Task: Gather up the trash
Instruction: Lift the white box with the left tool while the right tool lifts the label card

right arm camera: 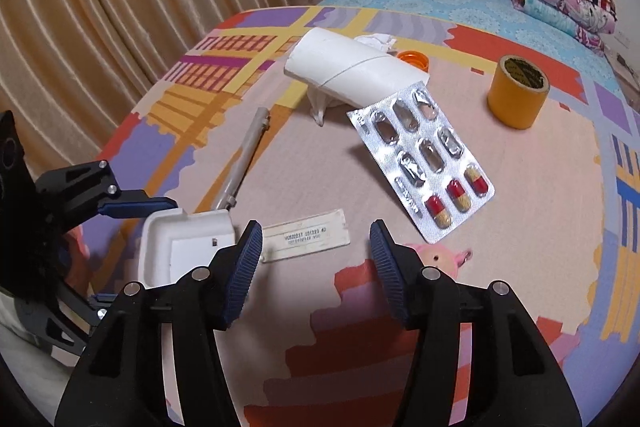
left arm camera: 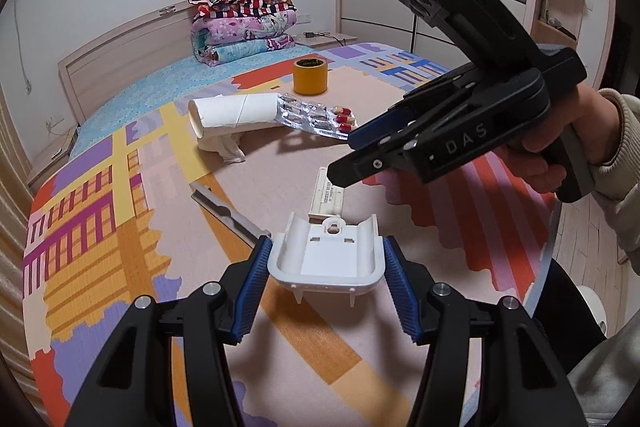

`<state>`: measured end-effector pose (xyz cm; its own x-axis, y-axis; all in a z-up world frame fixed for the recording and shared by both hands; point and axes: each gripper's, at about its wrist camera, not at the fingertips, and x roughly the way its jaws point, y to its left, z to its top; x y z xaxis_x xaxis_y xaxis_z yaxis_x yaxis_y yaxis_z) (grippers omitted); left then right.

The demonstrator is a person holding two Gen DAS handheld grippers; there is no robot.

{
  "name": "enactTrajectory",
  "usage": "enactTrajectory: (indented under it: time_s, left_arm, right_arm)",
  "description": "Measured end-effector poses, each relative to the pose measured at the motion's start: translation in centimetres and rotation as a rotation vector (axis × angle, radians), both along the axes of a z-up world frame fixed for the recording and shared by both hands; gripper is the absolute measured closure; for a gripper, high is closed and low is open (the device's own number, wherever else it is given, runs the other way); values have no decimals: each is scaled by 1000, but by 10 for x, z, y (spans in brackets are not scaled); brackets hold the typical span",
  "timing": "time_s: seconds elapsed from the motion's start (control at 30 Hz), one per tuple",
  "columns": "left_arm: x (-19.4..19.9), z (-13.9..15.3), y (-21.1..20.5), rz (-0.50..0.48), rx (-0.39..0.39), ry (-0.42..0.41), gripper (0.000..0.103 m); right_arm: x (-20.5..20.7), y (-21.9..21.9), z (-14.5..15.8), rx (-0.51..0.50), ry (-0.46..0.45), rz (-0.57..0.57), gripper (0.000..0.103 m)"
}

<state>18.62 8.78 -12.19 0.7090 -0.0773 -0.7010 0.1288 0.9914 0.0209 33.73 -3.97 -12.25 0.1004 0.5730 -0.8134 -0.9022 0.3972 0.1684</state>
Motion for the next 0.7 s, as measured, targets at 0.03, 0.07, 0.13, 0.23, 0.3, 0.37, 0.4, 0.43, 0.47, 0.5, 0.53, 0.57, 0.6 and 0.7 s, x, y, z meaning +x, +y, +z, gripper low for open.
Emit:
enactTrajectory:
  time_s: [0.03, 0.07, 0.13, 0.23, 0.3, 0.37, 0.4, 0.43, 0.47, 0.5, 0.53, 0.57, 0.6, 0.7]
  left_arm:
    - [-3, 0, 0, 1, -1, -1, 49]
    - [-4, 1, -1, 2, -2, -2, 49]
    - [-10, 1, -2, 1, -4, -5, 49]
    - [-17, 1, -3, -4, -2, -3, 49]
    - [-20, 2, -4, -6, -4, -3, 49]
    - [-23, 3, -4, -6, -7, -6, 49]
    - [-24, 3, -4, -5, -7, -7, 49]
    - [-25, 3, -3, -3, -7, -7, 49]
    - [-25, 3, -3, -2, -8, -7, 49]
    - [-25, 3, -3, -2, -8, -7, 49]
    - [-25, 3, -3, -1, -9, -8, 49]
    - [-25, 3, -2, -2, -12, -8, 49]
    - [-25, 3, -3, -2, -13, -9, 49]
    - [-25, 3, -4, -5, -12, -9, 49]
  right_arm:
    - [-2, 0, -1, -5, -2, -7, 47]
    - [-5, 0, -1, -9, -5, -15, 47]
    - [-14, 3, -2, -17, -36, -9, 47]
    - [-21, 10, -6, -32, -78, 21, 42]
    - [-23, 14, -8, -31, -100, 47, 38]
    - [-22, 16, -10, -41, -118, 57, 36]
    - [-21, 16, -12, -46, -132, 53, 36]
    - [-19, 17, -12, -48, -136, 53, 36]
    - [-18, 17, -14, -51, -136, 54, 36]
    - [-17, 17, -16, -55, -133, 58, 36]
    - [-18, 18, -17, -54, -140, 69, 34]
    - [-20, 18, -18, -56, -150, 79, 33]
    - [-22, 18, -18, -58, -165, 85, 33]
    - [-28, 19, -20, -73, -211, 103, 33]
